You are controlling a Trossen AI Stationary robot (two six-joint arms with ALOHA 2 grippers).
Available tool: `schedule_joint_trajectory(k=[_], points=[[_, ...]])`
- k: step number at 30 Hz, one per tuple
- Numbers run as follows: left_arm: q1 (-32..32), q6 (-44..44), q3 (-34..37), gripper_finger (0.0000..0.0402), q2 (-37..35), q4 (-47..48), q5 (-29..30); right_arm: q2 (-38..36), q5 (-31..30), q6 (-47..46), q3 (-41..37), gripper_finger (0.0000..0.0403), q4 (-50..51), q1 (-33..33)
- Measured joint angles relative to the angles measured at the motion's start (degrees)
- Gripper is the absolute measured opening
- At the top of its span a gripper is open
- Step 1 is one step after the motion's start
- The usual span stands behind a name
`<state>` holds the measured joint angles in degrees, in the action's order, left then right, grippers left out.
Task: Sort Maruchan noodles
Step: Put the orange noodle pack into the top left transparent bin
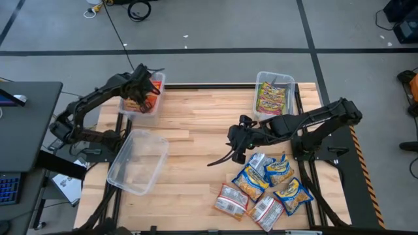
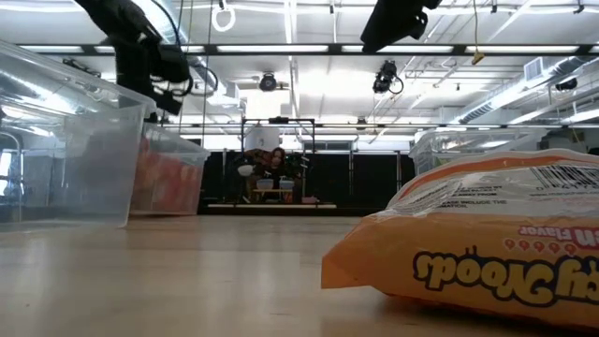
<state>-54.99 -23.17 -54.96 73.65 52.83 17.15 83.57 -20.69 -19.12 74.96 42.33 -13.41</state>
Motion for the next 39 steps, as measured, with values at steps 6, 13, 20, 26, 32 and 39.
schedule_joint_trajectory(k=[6,13,20,26,32,39], points=[[-0.44,5.39,4.22,0.0002,-1.04,-1.83,-2.48,0.00,-0.20,-1.84,0.00,0.0154,0.78,-0.30],[1.28,10.15,11.08,0.0014,-1.29,-1.12,-8.21,0.00,-0.20,-4.25,0.00,0.0154,3.14,-1.95],[1.32,12.09,6.32,0.0067,-1.12,4.25,-8.08,0.00,-0.20,-3.77,0.00,0.0154,4.01,-1.88],[1.26,15.66,-4.70,0.0127,-1.16,14.55,-8.69,0.00,-0.20,-3.23,-0.02,0.0159,3.82,-1.19],[-0.77,24.20,-7.34,0.0151,-1.27,23.96,-12.91,0.00,-0.20,-3.41,-0.02,0.0160,3.78,-0.98],[-2.51,27.34,2.82,0.0134,-1.27,22.63,-18.08,0.00,0.22,-4.68,-0.02,0.0160,3.86,-1.18]])
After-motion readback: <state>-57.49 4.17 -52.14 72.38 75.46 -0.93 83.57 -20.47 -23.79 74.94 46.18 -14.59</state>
